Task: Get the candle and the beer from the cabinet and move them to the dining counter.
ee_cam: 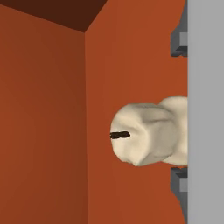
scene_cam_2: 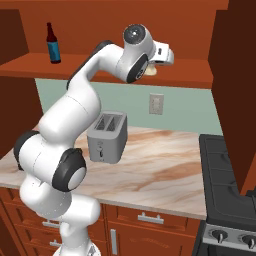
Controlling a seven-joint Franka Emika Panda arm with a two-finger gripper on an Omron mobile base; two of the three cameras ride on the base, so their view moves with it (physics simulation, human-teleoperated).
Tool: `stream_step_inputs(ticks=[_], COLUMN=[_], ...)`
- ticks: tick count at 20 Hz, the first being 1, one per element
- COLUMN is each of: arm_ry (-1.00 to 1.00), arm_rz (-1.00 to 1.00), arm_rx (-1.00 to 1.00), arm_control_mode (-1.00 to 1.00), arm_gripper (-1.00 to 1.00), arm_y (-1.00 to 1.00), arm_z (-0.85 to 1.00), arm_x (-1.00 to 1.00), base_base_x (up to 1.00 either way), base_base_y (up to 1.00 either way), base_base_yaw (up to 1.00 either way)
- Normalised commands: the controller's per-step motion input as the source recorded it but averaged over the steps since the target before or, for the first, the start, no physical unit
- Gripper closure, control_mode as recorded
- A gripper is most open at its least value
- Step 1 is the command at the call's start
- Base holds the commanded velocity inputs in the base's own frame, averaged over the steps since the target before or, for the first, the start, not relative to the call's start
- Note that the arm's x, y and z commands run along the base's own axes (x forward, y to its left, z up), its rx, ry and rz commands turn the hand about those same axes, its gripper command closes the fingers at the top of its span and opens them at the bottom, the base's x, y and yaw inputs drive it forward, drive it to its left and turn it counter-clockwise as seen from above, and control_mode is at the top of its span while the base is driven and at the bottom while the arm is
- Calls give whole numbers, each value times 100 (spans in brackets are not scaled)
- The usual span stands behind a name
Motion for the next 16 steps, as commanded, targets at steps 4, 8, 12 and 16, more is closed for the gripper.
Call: stream_step_inputs(ticks=[4, 8, 12, 16], arm_ry=[0, 0, 0, 0], arm_rz=[0, 0, 0, 0], arm_rx=[0, 0, 0, 0], arm_control_mode=[-100, -100, -100, -100], arm_gripper=[-100, -100, -100, -100], arm_y=[0, 0, 6, 10], arm_z=[-1, 0, 0, 0], arm_x=[0, 0, 0, 0], base_base_x=[0, 0, 0, 0], base_base_y=[0, 0, 0, 0], base_base_yaw=[0, 0, 0, 0])
